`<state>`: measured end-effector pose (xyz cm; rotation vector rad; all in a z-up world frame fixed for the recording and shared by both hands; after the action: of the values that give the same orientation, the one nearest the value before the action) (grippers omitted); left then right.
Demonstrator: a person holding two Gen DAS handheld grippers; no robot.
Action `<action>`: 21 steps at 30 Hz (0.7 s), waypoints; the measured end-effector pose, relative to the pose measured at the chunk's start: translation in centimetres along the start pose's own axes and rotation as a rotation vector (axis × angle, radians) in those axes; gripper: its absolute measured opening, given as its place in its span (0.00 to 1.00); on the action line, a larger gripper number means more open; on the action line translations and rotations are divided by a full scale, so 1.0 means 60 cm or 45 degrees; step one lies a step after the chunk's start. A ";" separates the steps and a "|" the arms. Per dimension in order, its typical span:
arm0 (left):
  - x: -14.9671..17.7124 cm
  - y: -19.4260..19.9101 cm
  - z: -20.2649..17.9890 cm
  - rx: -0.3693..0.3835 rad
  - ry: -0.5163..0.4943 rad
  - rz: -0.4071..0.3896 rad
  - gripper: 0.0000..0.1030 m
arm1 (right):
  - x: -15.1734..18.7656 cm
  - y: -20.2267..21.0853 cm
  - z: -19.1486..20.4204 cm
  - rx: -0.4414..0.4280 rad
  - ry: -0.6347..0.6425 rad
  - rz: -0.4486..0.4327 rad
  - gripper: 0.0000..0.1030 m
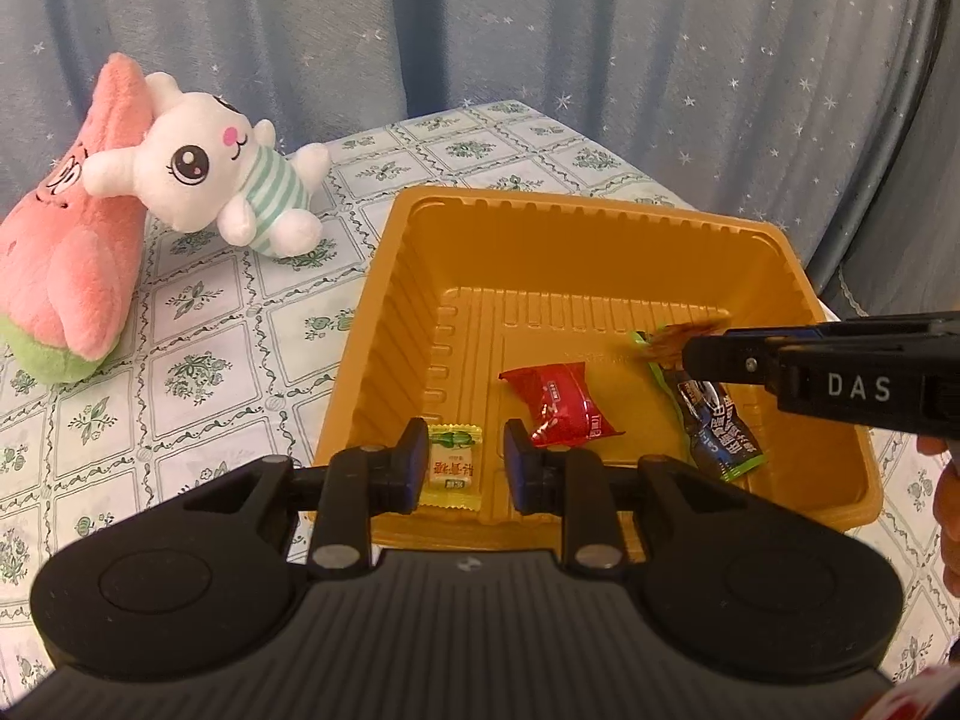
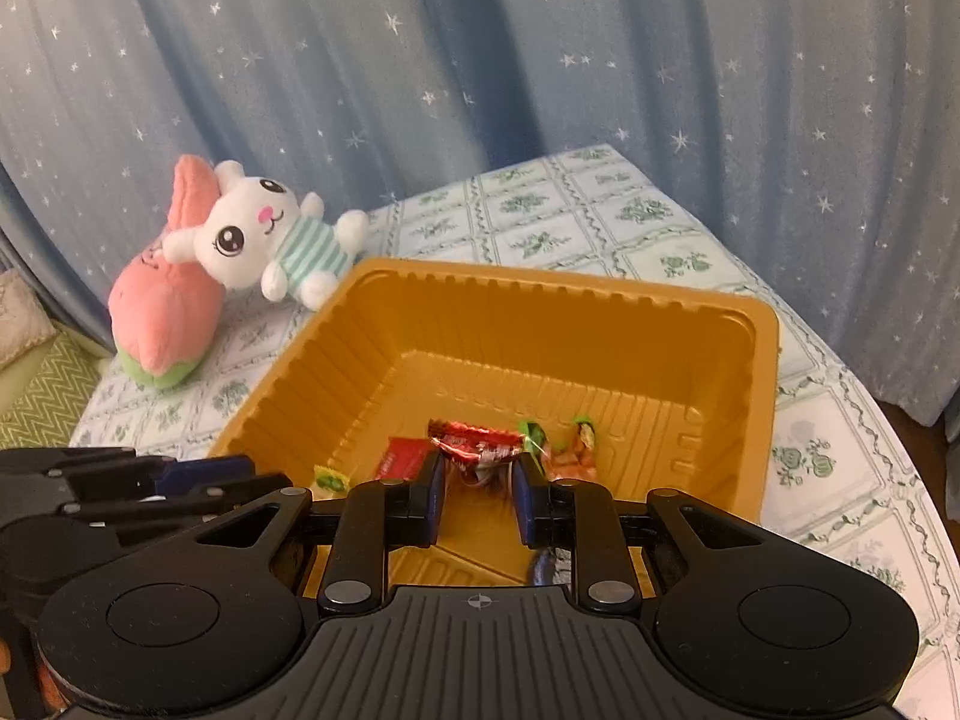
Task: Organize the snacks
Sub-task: 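Open the right tool to drop the red-and-white candy into the tray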
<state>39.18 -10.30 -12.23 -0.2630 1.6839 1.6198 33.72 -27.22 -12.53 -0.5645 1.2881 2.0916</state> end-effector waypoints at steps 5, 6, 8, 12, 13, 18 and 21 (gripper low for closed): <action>0.002 0.015 0.002 0.007 0.013 -0.017 0.28 | 0.002 0.008 0.006 0.006 0.020 -0.004 0.41; 0.002 0.018 0.002 0.009 0.016 -0.020 0.29 | 0.004 0.012 0.006 0.007 0.012 -0.010 0.44; 0.003 0.024 0.002 0.013 0.023 -0.026 0.29 | 0.006 0.018 0.007 0.002 0.003 -0.017 0.48; 0.005 0.036 0.002 0.016 0.035 -0.035 0.30 | 0.010 0.029 0.009 0.011 0.004 -0.014 0.50; 0.005 0.040 0.002 0.017 0.039 -0.038 0.31 | 0.011 0.033 0.010 0.011 0.005 -0.015 0.50; 0.010 0.058 0.000 0.017 0.046 -0.053 0.32 | 0.015 0.048 0.014 0.015 0.015 -0.024 0.51; 0.012 0.071 -0.002 0.017 0.051 -0.065 0.33 | 0.018 0.062 0.016 0.016 0.020 -0.034 0.52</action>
<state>36.00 -9.43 -9.45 -0.3313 1.7039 1.5753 30.34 -27.31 -10.41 -0.5906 1.2949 2.0594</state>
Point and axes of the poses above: each gripper's, at about its wrist camera, not at the fingertips, and y roughly against the way its jaws point, z to its left, x to its underside, the point moved 1 cm from there along -y, roughly the way its jaws point, and after that the axes turned 7 degrees about -x, right-handed, at the moved point
